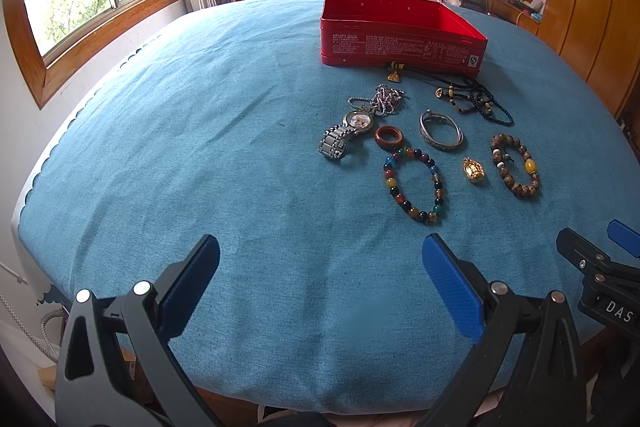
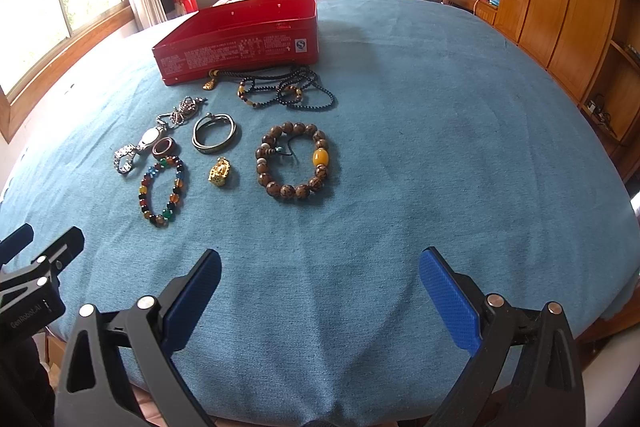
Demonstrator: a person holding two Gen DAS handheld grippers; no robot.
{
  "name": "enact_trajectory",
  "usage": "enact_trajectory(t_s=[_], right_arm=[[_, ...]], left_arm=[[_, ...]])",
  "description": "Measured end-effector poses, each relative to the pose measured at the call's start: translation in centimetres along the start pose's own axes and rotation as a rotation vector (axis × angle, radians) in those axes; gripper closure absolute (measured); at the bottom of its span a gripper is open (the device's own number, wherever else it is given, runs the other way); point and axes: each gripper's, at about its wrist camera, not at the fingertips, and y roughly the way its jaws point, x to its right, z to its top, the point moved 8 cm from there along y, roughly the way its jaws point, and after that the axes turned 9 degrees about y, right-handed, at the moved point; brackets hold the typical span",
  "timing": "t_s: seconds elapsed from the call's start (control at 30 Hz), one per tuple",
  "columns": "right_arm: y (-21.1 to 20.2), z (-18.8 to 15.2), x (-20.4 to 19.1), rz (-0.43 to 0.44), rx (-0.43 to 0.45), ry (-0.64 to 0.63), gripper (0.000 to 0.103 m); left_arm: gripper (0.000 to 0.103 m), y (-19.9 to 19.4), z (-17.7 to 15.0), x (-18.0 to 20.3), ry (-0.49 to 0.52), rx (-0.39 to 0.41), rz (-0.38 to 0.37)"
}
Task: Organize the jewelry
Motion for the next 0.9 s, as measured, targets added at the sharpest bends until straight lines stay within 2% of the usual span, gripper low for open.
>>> enact_trajectory(t_s=[0.63, 0.77, 0.9], right_arm=[[0.2, 0.0, -0.1, 0.019, -0.012, -0.001, 0.004], [0.5, 0.1, -0.3, 0.061, -0.033, -0.003, 0.004], [1.1, 0.6, -0.8, 0.145, -0.082, -0.01, 0.004]], left_arm=[[0.003, 0.0, 0.0, 0.0, -0.001, 0.0, -0.003], [0.003, -0.5, 0.2, -0.3, -0.017, 0.02, -0.045], [0.003, -0.6, 0.1, -0.9, -0.05, 0.037, -0.133]])
